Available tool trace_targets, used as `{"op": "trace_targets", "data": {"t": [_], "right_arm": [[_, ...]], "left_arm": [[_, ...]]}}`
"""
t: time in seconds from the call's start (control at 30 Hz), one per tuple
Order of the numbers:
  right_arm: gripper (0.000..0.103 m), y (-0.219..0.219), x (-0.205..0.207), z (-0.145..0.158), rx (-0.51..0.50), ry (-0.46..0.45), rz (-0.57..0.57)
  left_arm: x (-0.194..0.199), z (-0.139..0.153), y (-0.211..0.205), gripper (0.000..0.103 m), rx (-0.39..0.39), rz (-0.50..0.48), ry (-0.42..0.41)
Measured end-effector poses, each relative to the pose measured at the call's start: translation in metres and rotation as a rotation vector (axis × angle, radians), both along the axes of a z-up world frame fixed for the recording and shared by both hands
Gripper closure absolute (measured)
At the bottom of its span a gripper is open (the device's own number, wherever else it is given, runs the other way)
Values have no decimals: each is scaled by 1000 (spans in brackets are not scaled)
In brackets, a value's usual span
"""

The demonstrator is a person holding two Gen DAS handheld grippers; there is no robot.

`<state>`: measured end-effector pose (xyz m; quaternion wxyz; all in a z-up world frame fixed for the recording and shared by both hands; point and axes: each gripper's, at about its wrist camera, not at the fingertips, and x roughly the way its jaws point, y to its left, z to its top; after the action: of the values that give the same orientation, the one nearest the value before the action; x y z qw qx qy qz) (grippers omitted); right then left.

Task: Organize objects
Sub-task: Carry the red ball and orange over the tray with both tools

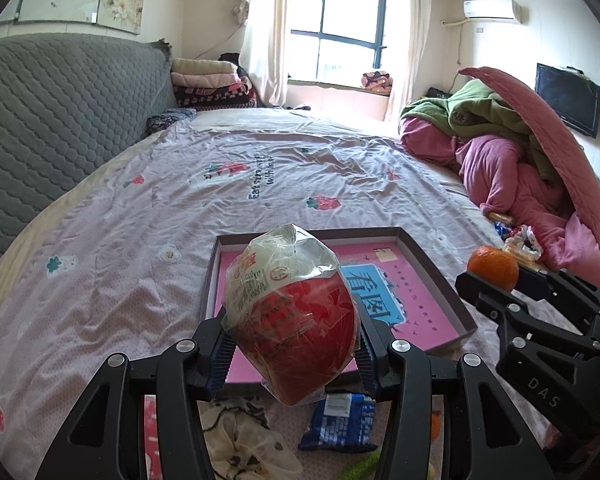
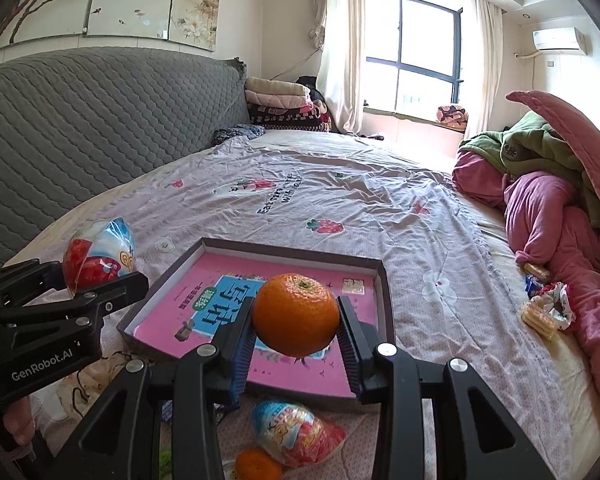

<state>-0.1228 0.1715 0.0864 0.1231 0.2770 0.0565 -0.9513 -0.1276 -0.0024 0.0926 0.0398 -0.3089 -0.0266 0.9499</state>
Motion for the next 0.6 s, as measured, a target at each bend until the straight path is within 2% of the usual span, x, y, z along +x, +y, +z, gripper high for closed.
{"op": "trace_targets", "data": {"t": [0.6], "right_arm": [[64, 2, -41, -4, 8, -22, -3]], "left_arm": [[-51, -8, 1, 50, -35, 3, -35]]}}
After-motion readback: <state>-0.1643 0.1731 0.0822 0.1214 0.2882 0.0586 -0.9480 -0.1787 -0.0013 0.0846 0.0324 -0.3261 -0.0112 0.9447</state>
